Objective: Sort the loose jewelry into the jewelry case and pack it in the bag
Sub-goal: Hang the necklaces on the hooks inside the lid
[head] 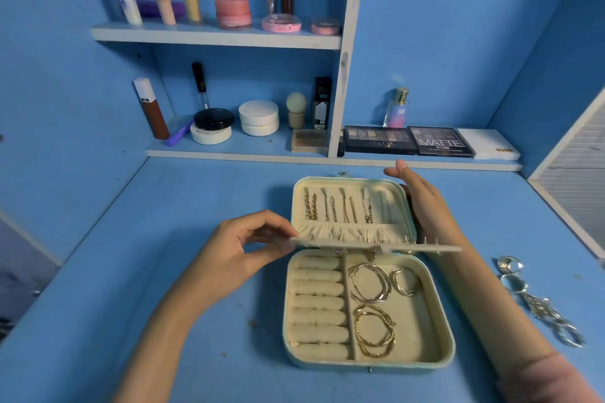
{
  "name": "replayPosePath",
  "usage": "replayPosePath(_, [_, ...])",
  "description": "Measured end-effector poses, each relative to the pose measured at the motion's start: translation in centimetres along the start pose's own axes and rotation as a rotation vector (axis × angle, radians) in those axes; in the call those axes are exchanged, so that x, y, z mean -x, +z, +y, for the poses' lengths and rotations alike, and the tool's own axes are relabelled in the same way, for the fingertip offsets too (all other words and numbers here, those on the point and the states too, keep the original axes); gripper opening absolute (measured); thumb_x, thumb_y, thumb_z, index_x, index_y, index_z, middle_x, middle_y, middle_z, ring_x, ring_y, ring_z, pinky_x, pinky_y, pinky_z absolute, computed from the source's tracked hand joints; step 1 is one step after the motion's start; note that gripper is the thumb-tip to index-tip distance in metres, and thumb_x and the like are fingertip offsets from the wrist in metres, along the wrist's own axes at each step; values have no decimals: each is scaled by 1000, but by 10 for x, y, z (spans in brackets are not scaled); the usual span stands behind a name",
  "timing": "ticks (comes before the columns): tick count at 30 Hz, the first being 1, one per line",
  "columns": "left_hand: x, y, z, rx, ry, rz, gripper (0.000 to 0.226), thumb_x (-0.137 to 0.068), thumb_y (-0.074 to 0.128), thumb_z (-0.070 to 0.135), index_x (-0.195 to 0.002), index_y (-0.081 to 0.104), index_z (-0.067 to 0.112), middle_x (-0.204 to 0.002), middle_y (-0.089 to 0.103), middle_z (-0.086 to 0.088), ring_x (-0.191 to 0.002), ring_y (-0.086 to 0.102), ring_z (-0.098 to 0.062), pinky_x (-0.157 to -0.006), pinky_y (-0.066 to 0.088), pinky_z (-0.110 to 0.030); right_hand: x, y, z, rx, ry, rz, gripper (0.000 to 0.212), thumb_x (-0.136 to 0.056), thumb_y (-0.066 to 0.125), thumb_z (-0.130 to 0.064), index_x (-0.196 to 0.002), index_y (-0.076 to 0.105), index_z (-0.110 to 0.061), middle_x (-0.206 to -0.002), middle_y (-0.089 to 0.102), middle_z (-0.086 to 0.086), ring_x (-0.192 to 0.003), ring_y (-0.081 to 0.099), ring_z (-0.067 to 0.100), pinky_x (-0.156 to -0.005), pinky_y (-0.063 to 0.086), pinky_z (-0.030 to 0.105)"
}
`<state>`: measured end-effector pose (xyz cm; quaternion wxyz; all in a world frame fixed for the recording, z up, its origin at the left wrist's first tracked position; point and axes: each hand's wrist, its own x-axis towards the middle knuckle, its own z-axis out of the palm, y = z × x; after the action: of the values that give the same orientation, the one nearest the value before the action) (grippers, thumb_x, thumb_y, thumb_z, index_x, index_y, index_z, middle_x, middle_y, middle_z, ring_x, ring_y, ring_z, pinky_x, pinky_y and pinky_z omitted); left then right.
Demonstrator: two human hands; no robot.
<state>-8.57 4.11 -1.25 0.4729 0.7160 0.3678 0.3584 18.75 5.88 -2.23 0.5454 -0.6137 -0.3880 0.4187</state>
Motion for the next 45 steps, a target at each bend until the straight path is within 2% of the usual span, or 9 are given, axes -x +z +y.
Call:
replayPosePath(5, [-7, 6, 3, 57, 2, 87, 7, -77, 69, 14, -84, 69, 16, -84, 72, 3, -80, 66, -7, -77, 48, -12, 1, 0, 1, -30, 45, -4, 38, -75, 57, -69, -89, 72, -37, -117, 64, 6, -110, 60, 26, -101, 43, 50])
replayPosePath(12, [-18, 7, 2, 99, -2, 127, 11, -74, 68, 20, -83, 66, 13, -82, 72, 4, -79, 65, -6, -77, 49, -14, 0, -1, 3, -141, 82, -3, 40, -85, 53, -56, -102, 66, -22, -101, 66, 17, -94, 64, 31, -89, 50, 47])
replayPosePath(16, [-27, 9, -5, 48, -26, 175, 8, -84, 67, 5, -84, 65, 13, -78, 70, 9, -75, 63, -3, -74, 49, -14, -2, 0, 2, -192, 154, 16, 42, -90, 48, -54, -87, 65, -16, -81, 72, 8, -84, 68, 25, -80, 52, 38])
replayPosePath(23, [-38, 14, -12, 9, -103, 231, 17, -88, 63, 2, -82, 66, 18, -65, 68, 15, -61, 58, 2, -56, 45, -13, -6, -1, 4, -203, 126, 31, 43, -97, 34, -52, -91, 63, -21, -67, 72, -4, -64, 68, 12, -62, 49, 31])
replayPosePath(28, [-40, 18, -16, 38, -172, 293, 13, -86, 67, 2, -80, 69, 14, -62, 66, 8, -54, 57, -1, -54, 45, -12, -3, 2, 4, -122, 82, 12, 38, -99, 33, -47, -95, 65, -26, -84, 69, 7, -76, 63, 24, -73, 49, 38])
replayPosePath(32, [-43, 21, -18, 68, -201, 342, 10, -84, 69, 2, -79, 69, 11, -69, 65, -3, -52, 54, -1, -52, 44, -12, -2, 5, 6, -87, 11, 35, 21, -96, 47, -31, -97, 66, -21, -97, 67, 11, -89, 61, 24, -87, 48, 43])
replayPosePath(35, [-44, 28, -22, 65, -201, 395, 14, -84, 69, 3, -80, 66, 16, -77, 65, -1, -62, 56, -3, -57, 44, -11, -1, 4, 9, -65, -14, 48, 14, -95, 51, -18, -97, 64, -22, -94, 64, 11, -83, 60, 22, -82, 50, 40])
replayPosePath(39, [-42, 34, -33, 30, -178, 410, 38, -84, 69, 7, -103, 53, 36, -103, 61, 8, -80, 59, -7, -79, 48, -22, -1, 5, 11, 4, -56, 59, 15, -96, 51, -19, -107, 60, -24, -84, 65, 7, -74, 62, 22, -73, 52, 39])
replayPosePath(45, [-42, 37, -38, 1, -146, 407, 43, -86, 66, 7, -107, 52, 43, -107, 62, 7, -79, 58, 11, -80, 43, -12, -5, 5, 16, 153, -115, 85, 16, -98, 47, -20, -108, 56, -27, -85, 62, 8, -68, 58, 15, -68, 50, 35])
